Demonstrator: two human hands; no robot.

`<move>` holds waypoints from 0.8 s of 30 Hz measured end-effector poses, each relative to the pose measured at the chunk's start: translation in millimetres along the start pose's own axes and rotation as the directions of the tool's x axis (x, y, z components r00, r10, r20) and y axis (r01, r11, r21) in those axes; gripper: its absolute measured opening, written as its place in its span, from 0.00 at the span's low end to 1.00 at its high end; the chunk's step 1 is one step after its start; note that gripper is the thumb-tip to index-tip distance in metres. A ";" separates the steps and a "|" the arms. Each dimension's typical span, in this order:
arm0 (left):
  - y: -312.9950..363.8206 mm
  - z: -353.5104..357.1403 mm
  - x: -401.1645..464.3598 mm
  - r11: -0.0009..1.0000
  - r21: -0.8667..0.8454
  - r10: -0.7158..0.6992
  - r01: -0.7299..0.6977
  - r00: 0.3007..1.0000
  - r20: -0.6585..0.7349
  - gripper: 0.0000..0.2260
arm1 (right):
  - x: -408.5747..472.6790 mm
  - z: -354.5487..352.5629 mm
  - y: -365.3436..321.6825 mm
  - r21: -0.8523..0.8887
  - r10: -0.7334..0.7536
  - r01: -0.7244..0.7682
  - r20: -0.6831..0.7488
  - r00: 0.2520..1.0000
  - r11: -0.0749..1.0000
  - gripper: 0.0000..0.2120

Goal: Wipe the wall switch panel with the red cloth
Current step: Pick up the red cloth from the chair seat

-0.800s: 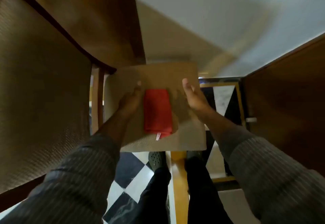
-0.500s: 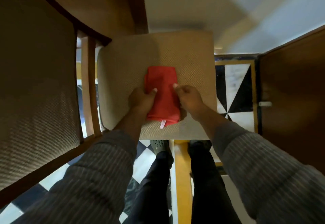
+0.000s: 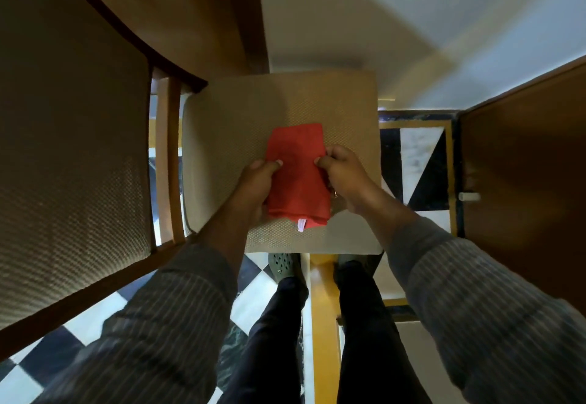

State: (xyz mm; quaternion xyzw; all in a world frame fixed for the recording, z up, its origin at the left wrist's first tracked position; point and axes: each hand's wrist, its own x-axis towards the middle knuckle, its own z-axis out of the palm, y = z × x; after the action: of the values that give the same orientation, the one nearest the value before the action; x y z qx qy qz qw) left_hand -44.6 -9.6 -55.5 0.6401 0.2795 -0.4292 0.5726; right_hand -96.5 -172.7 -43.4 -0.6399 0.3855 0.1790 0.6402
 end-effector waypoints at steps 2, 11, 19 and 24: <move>14.0 4.2 -18.4 0.998 -0.017 0.059 -0.059 0.998 0.005 0.03 | -16.5 -8.8 -17.7 0.029 -0.026 0.026 -0.002 1.000 0.999 0.05; 108.9 38.4 -128.9 0.914 -0.078 0.400 -0.397 0.916 0.030 0.05 | -112.3 -48.7 -127.0 0.224 -0.228 0.238 -0.069 0.971 0.945 0.09; 188.4 88.0 -233.9 0.795 -0.245 0.599 -0.555 0.782 0.173 0.04 | -211.7 -114.3 -226.6 0.187 -0.474 0.497 -0.155 0.867 0.847 0.11; 233.5 115.8 -287.2 0.728 -0.269 0.682 -0.631 0.708 0.183 0.10 | -257.6 -143.6 -269.0 0.183 -0.568 0.601 -0.204 0.797 0.778 0.12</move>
State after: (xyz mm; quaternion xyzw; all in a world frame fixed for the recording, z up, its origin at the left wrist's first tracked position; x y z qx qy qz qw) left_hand -9.4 -127.8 312.2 0.5766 -0.0093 -0.2512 0.7774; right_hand -104.6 -273.7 342.8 -0.6569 0.2291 -0.1212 0.7081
